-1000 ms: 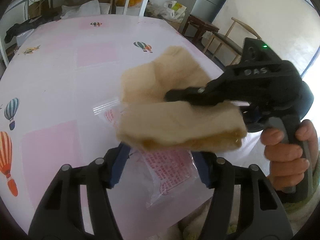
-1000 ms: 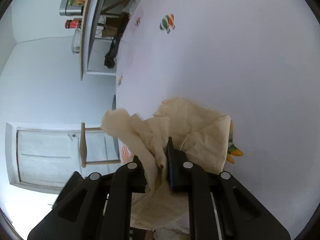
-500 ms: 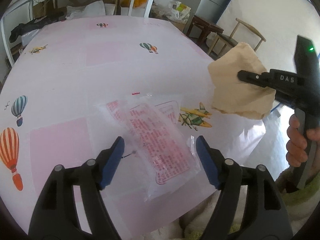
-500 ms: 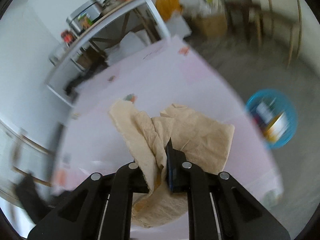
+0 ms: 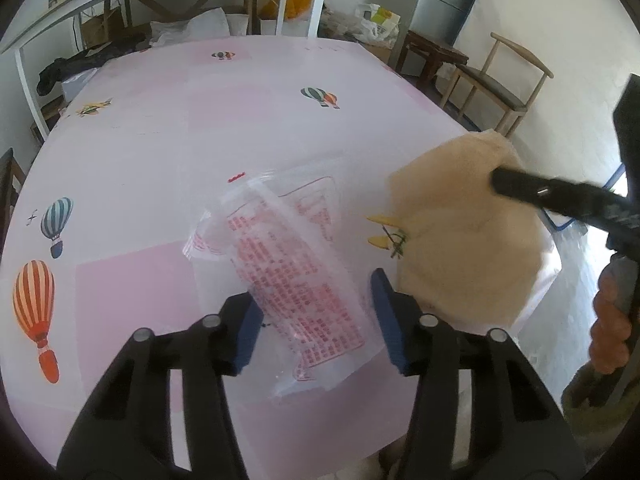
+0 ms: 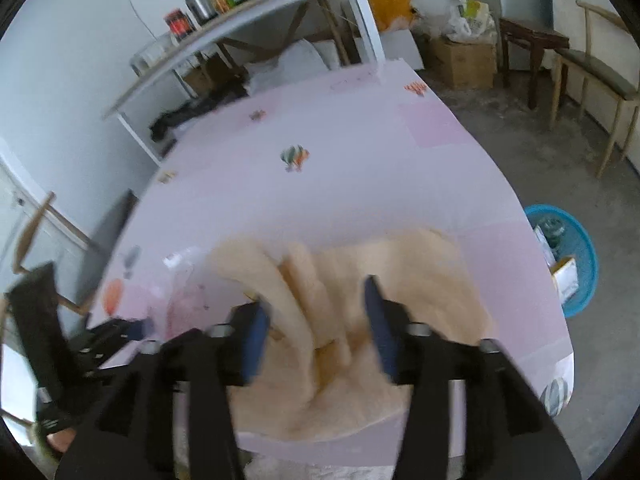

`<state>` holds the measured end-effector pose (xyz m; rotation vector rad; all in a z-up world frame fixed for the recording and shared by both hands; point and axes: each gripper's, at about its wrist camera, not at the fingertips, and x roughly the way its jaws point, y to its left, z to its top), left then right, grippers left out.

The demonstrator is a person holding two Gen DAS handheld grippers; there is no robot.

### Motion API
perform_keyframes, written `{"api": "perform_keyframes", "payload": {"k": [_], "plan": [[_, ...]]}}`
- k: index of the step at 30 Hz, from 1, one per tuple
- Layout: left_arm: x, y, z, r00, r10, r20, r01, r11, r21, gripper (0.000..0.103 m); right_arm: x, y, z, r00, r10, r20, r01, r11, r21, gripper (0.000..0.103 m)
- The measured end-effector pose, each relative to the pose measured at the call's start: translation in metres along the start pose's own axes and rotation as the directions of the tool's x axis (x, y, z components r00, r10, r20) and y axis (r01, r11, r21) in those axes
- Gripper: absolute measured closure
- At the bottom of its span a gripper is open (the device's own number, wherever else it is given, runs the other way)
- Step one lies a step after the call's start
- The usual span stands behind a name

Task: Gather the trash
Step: 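Grasp the beige cloth with the right tool and lift it off the plastic bag, then grasp the clear red-printed plastic bag with the left tool while the right tool holds the cloth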

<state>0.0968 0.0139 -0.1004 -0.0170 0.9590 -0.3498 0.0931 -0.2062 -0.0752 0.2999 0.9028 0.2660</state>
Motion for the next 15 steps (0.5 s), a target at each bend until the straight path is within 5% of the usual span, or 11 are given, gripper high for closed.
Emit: {"api": "perform_keyframes", "payload": {"k": [2,6,11,15], "plan": [[0.0,0.0,0.0,1.0,0.004,0.004,-0.004,1.0,0.002,0.06,-0.01,-0.002,0.002,0.999,0.022,0.027,-0.022,1.0,-0.015,0.029],[0.001,0.0,0.001,1.0,0.001,0.007,-0.001,1.0,0.002,0.064,-0.011,-0.012,0.004,0.999,-0.021,0.037,0.021,1.0,-0.003,0.018],[0.001,-0.001,0.001,1.0,0.0,0.007,0.0,1.0,-0.001,0.065,0.021,-0.029,-0.009,0.994,0.004,-0.113,0.01,0.993,0.122,0.017],[0.002,-0.004,0.001,1.0,0.002,0.009,-0.002,1.0,-0.003,0.066,0.028,-0.009,-0.019,0.99,0.056,-0.127,-0.045,0.995,0.087,0.016]]}}
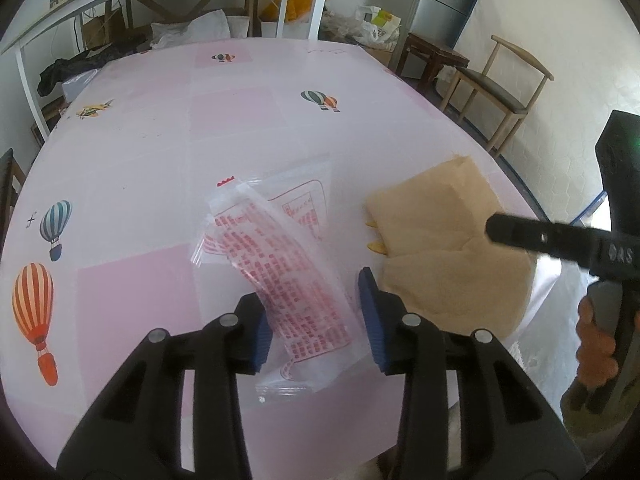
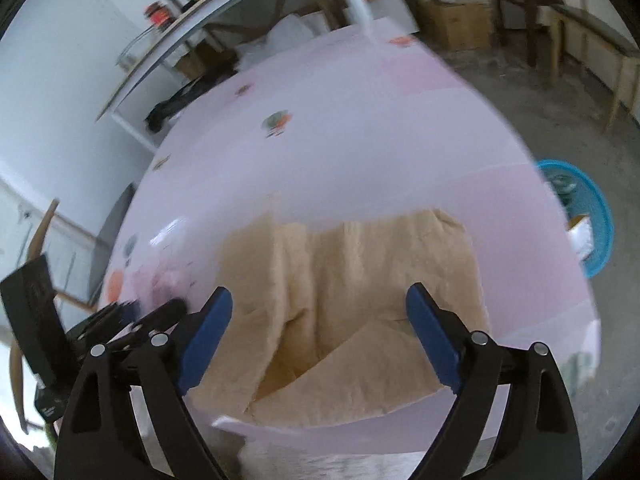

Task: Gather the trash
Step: 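Grasp the clear red-printed plastic bag with the left tool while the right tool holds the cloth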

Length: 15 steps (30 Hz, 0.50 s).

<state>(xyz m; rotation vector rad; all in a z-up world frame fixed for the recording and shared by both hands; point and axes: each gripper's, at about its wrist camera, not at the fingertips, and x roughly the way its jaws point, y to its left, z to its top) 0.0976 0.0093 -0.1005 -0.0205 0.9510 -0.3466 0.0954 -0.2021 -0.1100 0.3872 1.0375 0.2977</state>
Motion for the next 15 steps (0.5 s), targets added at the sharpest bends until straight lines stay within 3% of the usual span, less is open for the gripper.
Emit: {"api": "perform_keyframes", "payload": {"k": [4,7,15], "plan": [[0.002,-0.004,0.0,1.0,-0.009,0.001,0.009,1.0,0.003,0.067,0.01,0.021,-0.004,1.0,0.015,-0.018,-0.016,0.999,-0.051,0.015],[0.001,-0.006,-0.002,1.0,-0.013,0.003,0.013,1.0,0.01,0.067,0.016,0.034,-0.007,0.999,-0.031,-0.009,0.03,0.994,-0.104,0.017],[0.0,-0.004,-0.003,1.0,-0.019,0.006,0.019,1.0,0.005,0.067,0.015,0.037,-0.01,0.97,-0.236,0.058,0.243,0.948,-0.207,0.047]]}}
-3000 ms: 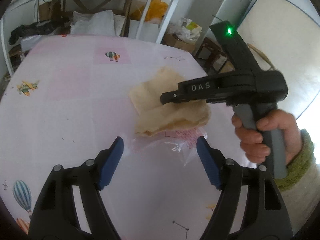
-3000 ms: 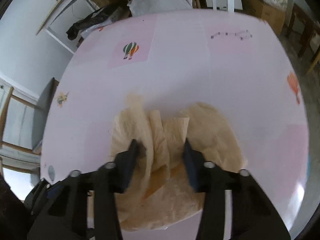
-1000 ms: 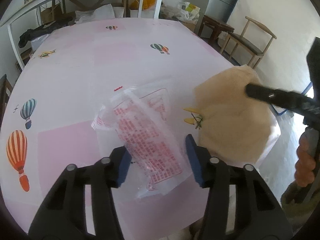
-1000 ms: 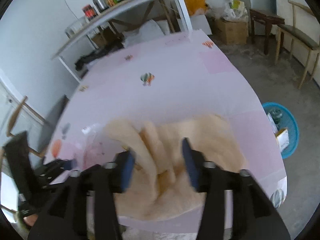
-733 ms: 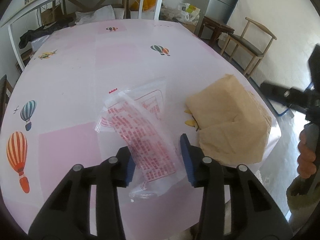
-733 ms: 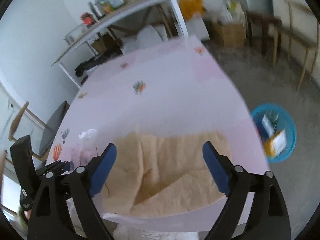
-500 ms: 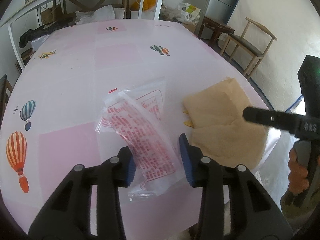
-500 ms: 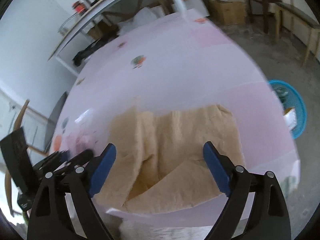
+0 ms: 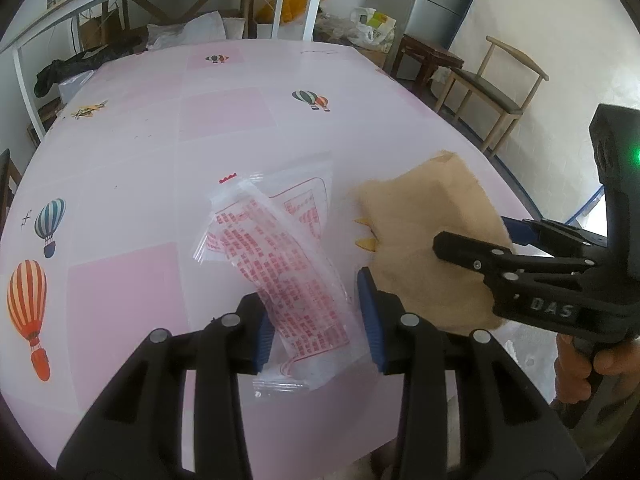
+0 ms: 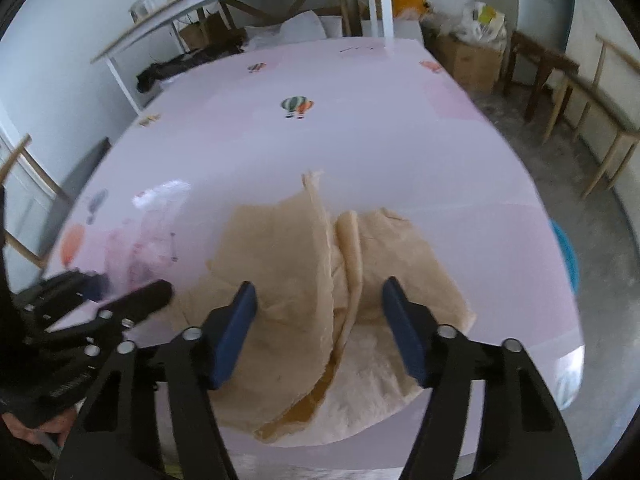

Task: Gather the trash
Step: 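Grasp the clear red-printed plastic bag with the left tool while the right tool holds the cloth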

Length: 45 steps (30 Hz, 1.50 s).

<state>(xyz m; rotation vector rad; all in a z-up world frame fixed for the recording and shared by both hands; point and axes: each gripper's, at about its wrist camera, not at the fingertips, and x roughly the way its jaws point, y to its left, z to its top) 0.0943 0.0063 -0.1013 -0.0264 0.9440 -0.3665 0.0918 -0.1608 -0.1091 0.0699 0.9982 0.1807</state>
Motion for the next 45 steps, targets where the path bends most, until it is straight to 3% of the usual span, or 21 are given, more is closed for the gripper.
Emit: {"api": "perform_keyframes", "payload": {"k": [5,7,10,22,45], "plan": [[-0.002,-0.001,0.0,1.0,0.002,0.006,-0.002,1.0,0.004,0.074,0.0,0.002,-0.002,0.997,-0.08,0.013,0.081,0.996,-0.04,0.062],[-0.003,0.0,0.001,1.0,0.006,0.009,-0.006,1.0,0.008,0.076,-0.001,-0.003,-0.001,0.997,-0.082,0.014,0.082,0.996,-0.022,0.079],[-0.006,0.0,0.003,1.0,0.009,0.016,-0.009,1.0,0.009,0.076,-0.002,-0.015,0.001,0.998,-0.069,0.01,0.069,0.997,0.029,0.092],[-0.025,-0.009,0.011,0.997,0.027,0.069,-0.031,0.998,0.056,0.078,-0.015,-0.061,0.001,0.995,0.086,0.042,-0.093,0.965,0.247,0.097],[-0.056,-0.069,0.037,0.986,0.006,0.169,-0.045,0.973,0.226,0.078,-0.072,-0.119,-0.003,0.966,0.115,0.231,-0.201,0.898,0.392,0.097]]}}
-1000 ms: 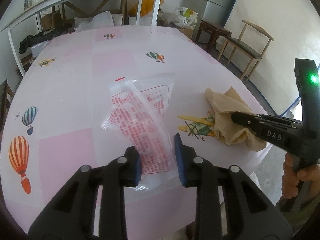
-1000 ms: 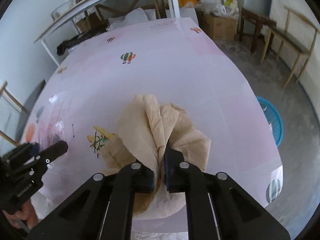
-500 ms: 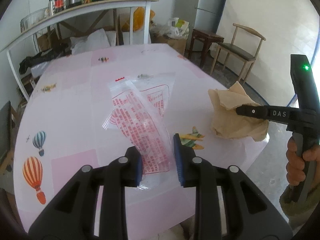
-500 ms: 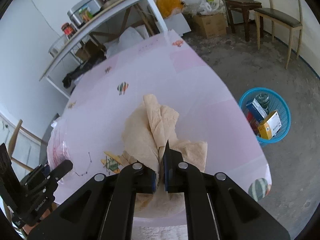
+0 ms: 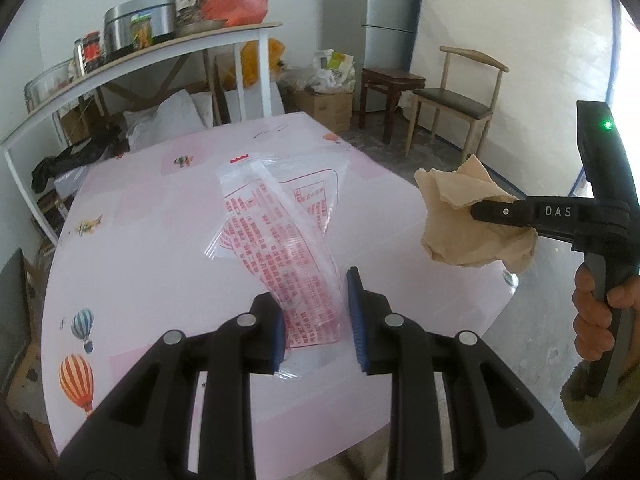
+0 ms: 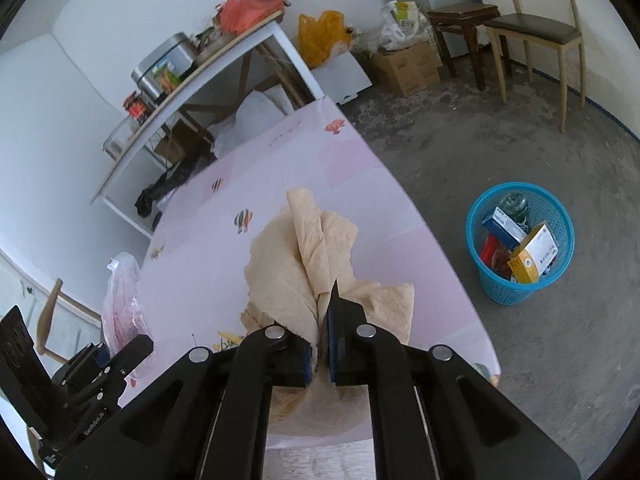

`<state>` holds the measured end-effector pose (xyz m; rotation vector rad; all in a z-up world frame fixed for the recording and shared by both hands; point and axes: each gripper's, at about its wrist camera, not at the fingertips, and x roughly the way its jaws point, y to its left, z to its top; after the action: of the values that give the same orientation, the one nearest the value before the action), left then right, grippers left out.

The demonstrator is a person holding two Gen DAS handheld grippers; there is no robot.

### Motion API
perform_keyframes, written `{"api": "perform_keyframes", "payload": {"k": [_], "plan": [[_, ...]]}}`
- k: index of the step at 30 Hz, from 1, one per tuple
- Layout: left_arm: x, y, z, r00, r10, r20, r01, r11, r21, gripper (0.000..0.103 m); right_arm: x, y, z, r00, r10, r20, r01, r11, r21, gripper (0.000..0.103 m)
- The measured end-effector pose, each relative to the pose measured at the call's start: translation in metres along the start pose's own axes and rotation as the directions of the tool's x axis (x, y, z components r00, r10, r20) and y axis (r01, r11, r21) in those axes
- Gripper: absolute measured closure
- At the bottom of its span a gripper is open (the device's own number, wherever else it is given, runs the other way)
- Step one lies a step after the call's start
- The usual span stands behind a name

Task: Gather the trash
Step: 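Grasp the clear red-printed plastic bag with the left tool while the right tool holds the cloth, then carry bag and cloth over the wastebasket and open both tools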

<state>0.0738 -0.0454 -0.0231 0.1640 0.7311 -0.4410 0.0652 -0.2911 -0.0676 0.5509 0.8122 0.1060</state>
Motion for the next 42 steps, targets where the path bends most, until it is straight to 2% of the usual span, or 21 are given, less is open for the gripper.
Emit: {"api": "perform_keyframes", "payload": {"k": [10,18,25,28,31,34,36,39,41,42], "plan": [[0.015,-0.034,0.02,0.997,-0.073,-0.001,0.073,0.995,0.068,0.078,-0.026,-0.048,0.0,0.998,-0.027,0.063,0.02,0.993,0.113,0.097],[0.034,-0.069,0.048,0.989,-0.149,0.003,0.147,0.978,0.148,0.078,-0.057,-0.103,0.003,0.983,-0.112,0.149,0.075,0.969,0.235,0.097],[0.061,-0.104,0.081,0.969,-0.245,-0.022,0.245,0.948,0.203,0.078,-0.078,-0.158,0.003,0.961,-0.199,0.194,0.121,0.928,0.352,0.097],[0.079,-0.123,0.095,0.954,-0.293,-0.058,0.299,0.929,0.218,0.078,-0.08,-0.183,0.004,0.953,-0.227,0.198,0.133,0.907,0.4,0.097],[0.104,-0.142,0.105,0.934,-0.337,-0.119,0.356,0.908,0.223,0.078,-0.076,-0.205,0.005,0.95,-0.243,0.195,0.137,0.888,0.44,0.097],[0.139,-0.161,0.111,0.904,-0.373,-0.209,0.413,0.89,0.196,0.078,-0.064,-0.228,0.009,0.953,-0.244,0.178,0.131,0.866,0.482,0.097],[0.162,-0.173,0.113,0.877,-0.396,-0.273,0.448,0.879,0.164,0.078,-0.054,-0.245,0.012,0.958,-0.237,0.165,0.125,0.855,0.504,0.097],[0.215,-0.192,0.12,0.817,-0.415,-0.401,0.489,0.866,0.101,0.078,-0.036,-0.263,0.019,0.961,-0.239,0.14,0.131,0.837,0.531,0.097],[0.244,-0.202,0.123,0.793,-0.401,-0.459,0.486,0.87,0.08,0.078,-0.024,-0.277,0.023,0.962,-0.242,0.127,0.135,0.824,0.551,0.097],[0.264,-0.209,0.125,0.771,-0.395,-0.499,0.488,0.87,0.065,0.078,-0.017,-0.284,0.025,0.962,-0.244,0.122,0.136,0.818,0.559,0.097]]}}
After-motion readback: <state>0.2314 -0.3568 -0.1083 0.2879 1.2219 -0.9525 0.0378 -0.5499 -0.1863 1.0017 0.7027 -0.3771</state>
